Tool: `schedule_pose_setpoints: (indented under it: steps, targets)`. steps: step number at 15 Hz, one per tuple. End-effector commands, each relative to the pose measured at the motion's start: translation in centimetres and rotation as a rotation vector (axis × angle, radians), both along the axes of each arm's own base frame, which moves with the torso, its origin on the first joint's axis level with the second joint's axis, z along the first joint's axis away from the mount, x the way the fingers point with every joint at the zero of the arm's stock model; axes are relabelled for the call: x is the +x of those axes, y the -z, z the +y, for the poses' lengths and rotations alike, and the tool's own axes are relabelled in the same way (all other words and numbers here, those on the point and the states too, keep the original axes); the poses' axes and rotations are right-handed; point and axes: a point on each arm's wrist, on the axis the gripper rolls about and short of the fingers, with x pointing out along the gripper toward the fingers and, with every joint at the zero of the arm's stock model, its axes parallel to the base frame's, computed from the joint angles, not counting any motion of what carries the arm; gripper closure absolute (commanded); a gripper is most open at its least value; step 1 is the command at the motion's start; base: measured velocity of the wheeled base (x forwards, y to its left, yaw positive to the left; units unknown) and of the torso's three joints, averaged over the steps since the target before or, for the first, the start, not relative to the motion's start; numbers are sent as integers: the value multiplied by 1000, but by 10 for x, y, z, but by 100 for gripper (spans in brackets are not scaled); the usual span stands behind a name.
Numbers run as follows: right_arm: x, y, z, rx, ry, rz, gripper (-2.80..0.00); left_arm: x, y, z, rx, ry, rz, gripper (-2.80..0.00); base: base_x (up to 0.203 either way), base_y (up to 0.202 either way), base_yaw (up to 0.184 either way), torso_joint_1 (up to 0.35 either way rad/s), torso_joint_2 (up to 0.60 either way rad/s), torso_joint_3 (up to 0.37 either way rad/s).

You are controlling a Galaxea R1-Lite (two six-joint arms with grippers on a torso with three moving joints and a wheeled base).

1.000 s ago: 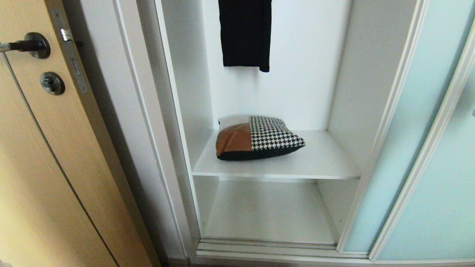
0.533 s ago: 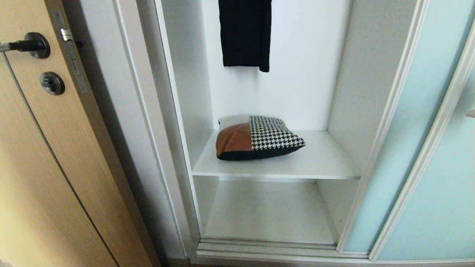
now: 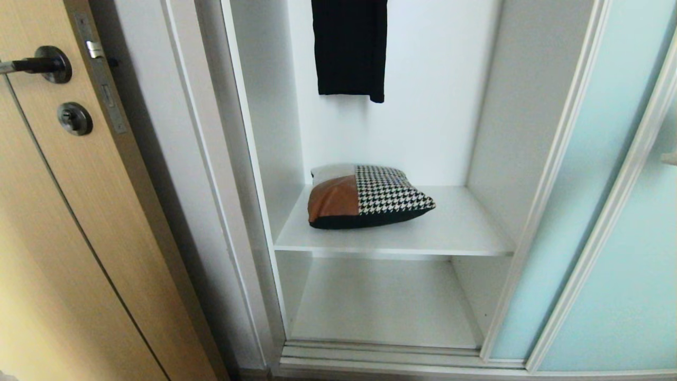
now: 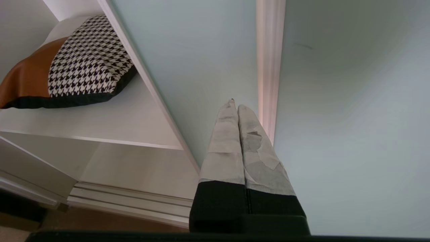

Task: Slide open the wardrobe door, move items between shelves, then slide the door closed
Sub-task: Close the door

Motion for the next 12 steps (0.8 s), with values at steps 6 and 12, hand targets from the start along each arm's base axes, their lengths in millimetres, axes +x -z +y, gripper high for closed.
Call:
schedule_pose_setpoints:
  steps: [6,12]
  targets:
    - [14,8,-14,12,6,-5,0,0,0,0,0,-1,2,0,0,0,0,0,0,0]
    - [26,21,-25,22,55,17,0,0,0,0,0,-1,2,0,0,0,0,0,0,0]
